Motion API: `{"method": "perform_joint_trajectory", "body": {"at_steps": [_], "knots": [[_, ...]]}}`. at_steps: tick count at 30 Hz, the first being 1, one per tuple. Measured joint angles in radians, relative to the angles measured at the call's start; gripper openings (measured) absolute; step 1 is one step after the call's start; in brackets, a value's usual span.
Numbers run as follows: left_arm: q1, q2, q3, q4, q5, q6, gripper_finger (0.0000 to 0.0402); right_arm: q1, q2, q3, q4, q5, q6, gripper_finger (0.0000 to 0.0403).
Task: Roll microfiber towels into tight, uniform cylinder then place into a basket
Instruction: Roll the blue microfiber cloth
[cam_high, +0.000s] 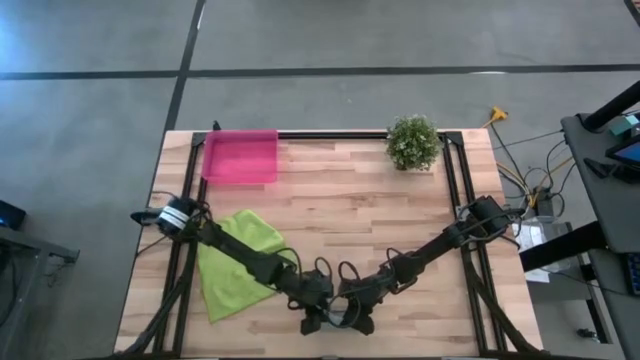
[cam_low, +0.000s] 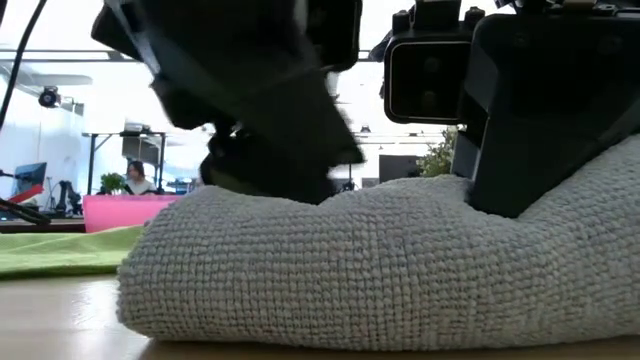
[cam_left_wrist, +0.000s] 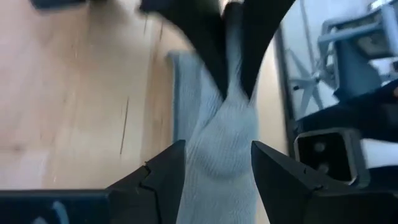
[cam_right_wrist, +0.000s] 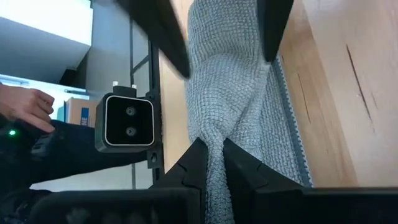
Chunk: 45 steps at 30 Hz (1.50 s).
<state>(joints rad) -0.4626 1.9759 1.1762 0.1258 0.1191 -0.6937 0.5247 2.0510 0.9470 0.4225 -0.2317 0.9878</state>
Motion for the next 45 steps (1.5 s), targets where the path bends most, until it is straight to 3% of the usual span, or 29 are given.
{"method": "perform_joint_trajectory", "body": {"at_steps": [13, 27, 31, 35, 39, 45], "knots": [[-0.002, 0.014, -0.017, -0.071, -0.064, 0.093, 0.0167, 0.001, 0.000, 0.000, 0.007, 0.010, 0.004, 0.0029], [-0.078, 0.113, 0.059, -0.040, -0.024, 0.100, 0.0167, 0.002, 0.000, 0.000, 0.007, 0.030, 0.001, 0.0029], [-0.090, 0.163, 0.088, -0.048, -0.024, 0.083, 0.0167, 0.002, 0.000, 0.000, 0.007, 0.034, -0.002, 0.0029], [-0.091, 0.222, 0.118, -0.048, -0.020, -0.027, 0.0165, 0.002, 0.000, 0.000, 0.007, 0.034, -0.003, 0.0029], [-0.094, 0.257, 0.149, -0.052, -0.004, -0.086, 0.0128, 0.002, -0.008, 0.000, 0.002, 0.058, -0.012, 0.0029], [-0.094, 0.270, 0.164, -0.041, 0.013, -0.090, 0.0019, 0.003, -0.034, -0.004, -0.007, 0.076, -0.073, 0.0034]]}}
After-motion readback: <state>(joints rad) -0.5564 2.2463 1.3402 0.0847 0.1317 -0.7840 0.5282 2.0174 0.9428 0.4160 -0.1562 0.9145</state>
